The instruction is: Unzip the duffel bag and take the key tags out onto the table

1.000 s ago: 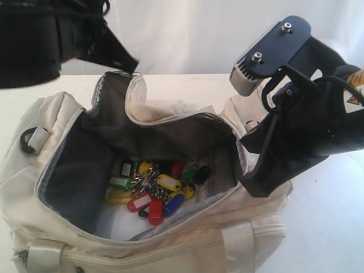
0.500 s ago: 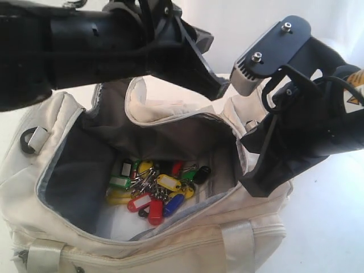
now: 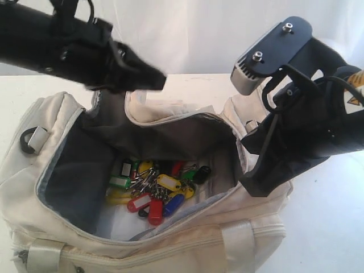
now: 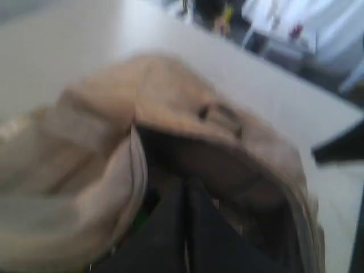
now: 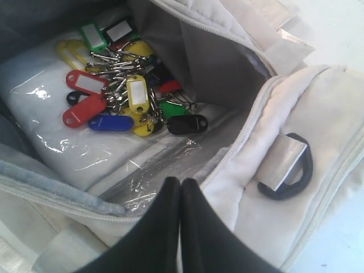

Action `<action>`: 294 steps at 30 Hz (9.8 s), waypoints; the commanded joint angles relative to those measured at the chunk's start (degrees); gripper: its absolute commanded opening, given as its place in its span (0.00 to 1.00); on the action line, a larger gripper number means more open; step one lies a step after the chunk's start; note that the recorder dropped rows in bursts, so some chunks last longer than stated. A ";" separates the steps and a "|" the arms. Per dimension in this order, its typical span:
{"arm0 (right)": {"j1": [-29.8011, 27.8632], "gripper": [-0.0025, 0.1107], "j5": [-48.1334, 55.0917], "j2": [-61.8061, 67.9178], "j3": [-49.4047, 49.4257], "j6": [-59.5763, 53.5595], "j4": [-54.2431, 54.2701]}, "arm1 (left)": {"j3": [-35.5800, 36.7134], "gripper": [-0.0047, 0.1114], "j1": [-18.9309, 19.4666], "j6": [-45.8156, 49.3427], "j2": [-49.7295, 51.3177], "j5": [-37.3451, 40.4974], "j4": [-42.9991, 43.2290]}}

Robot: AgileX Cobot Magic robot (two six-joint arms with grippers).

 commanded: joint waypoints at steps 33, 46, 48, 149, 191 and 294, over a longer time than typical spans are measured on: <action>-0.47 0.02 0.17 -0.04 0.31 0.53 0.41 | -17.06 0.04 -5.96 -4.41 32.30 -20.86 0.31; -0.47 0.02 -0.09 -0.04 0.31 0.53 0.41 | -22.93 0.04 -5.96 -16.04 24.23 -3.74 18.79; -0.47 0.02 -0.65 -0.04 0.31 0.53 0.41 | -24.17 0.04 -5.28 -24.86 20.39 -0.47 28.57; 4.15 0.02 22.09 47.59 -41.89 -0.12 9.06 | 30.73 0.04 -3.20 -42.49 -34.68 -5.50 45.13; 4.15 0.43 7.76 55.42 -41.63 -1.91 3.80 | 30.73 0.04 -3.20 -42.49 -34.68 -5.28 45.13; -36.58 0.02 2.72 12.07 -0.97 -2.72 3.09 | 30.73 0.04 -3.20 -42.01 -34.68 -4.38 44.67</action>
